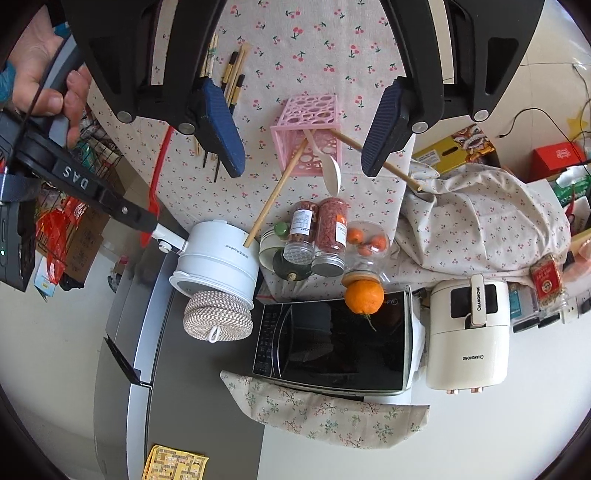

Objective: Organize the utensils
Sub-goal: 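Drop the white spoon into the pink holder while the right tool lowers the red spoon into it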

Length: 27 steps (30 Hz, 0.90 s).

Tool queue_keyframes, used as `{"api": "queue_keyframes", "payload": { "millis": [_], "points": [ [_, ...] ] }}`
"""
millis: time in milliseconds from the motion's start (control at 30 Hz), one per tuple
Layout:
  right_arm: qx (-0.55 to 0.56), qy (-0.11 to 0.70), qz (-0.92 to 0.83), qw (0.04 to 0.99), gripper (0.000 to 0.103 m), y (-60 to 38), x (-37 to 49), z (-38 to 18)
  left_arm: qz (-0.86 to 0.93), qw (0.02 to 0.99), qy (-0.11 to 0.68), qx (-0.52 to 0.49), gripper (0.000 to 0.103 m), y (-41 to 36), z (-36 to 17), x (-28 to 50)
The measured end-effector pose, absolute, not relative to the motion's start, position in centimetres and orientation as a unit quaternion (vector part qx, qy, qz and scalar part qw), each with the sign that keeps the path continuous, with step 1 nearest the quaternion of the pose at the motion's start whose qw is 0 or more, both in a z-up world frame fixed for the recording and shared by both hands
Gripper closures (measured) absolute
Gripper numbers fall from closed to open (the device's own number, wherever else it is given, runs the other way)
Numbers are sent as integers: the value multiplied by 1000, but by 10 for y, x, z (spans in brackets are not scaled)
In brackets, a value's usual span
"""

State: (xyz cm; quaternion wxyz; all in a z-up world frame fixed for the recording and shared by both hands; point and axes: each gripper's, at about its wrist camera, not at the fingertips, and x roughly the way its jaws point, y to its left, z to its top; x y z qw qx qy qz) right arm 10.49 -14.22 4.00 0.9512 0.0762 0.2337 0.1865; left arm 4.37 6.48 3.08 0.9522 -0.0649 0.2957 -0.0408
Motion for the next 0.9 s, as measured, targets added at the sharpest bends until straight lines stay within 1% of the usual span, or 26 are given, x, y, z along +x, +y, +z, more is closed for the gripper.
{"api": "queue_keyframes", "payload": {
  "millis": [67, 167, 400, 567, 900],
  "points": [
    [89, 208, 190, 955, 76, -133, 103, 48, -46, 950, 302, -71, 27, 72, 30, 34],
    [106, 181, 193, 959, 76, -117, 105, 58, -46, 943, 321, -74, 22, 85, 23, 28],
    [107, 119, 165, 973, 76, -79, 118, 61, -23, 919, 385, -74, 20, 113, -3, 36],
    [85, 96, 148, 981, 76, -54, 127, 51, -19, 910, 406, -82, 19, 122, -11, 38],
    [83, 108, 144, 980, 74, -38, 134, 27, -22, 909, 407, -88, 18, 123, -9, 40]
  ]
}}
